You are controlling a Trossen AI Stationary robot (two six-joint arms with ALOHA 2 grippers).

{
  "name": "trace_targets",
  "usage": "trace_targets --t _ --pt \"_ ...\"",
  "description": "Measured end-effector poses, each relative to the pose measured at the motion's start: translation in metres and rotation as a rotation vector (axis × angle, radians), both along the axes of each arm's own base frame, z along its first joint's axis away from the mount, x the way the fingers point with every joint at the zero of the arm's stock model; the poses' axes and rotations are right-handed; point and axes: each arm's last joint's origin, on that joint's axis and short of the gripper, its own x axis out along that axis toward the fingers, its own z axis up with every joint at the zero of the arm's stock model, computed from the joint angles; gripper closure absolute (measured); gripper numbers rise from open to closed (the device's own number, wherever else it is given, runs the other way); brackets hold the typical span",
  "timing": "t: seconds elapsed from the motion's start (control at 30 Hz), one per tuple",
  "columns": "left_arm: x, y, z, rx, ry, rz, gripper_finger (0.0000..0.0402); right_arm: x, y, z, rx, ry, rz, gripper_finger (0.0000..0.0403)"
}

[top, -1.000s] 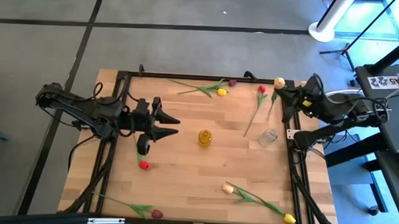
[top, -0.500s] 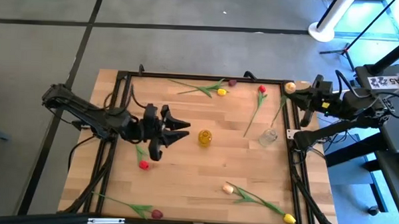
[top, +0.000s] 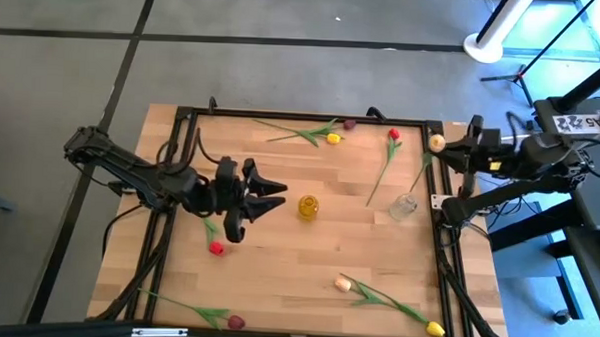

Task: Sort flowers into vase by color
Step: Put the top left white tulip into the transparent vase

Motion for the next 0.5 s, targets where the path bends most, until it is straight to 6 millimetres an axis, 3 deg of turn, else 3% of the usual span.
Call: trace_targets --t 0.33,0.5 --pt "0.001 0.004 -0.001 0.048 0.015 0.045 0.0249 -0.003 -0.001 -0.002 -0.044 0.019 0.015 0.04" --pt "0.003 0.009 -0.001 0.05 0.02 0.062 0.0249 0.006 0.003 -0.016 -0.025 -0.027 0.033 0.0401"
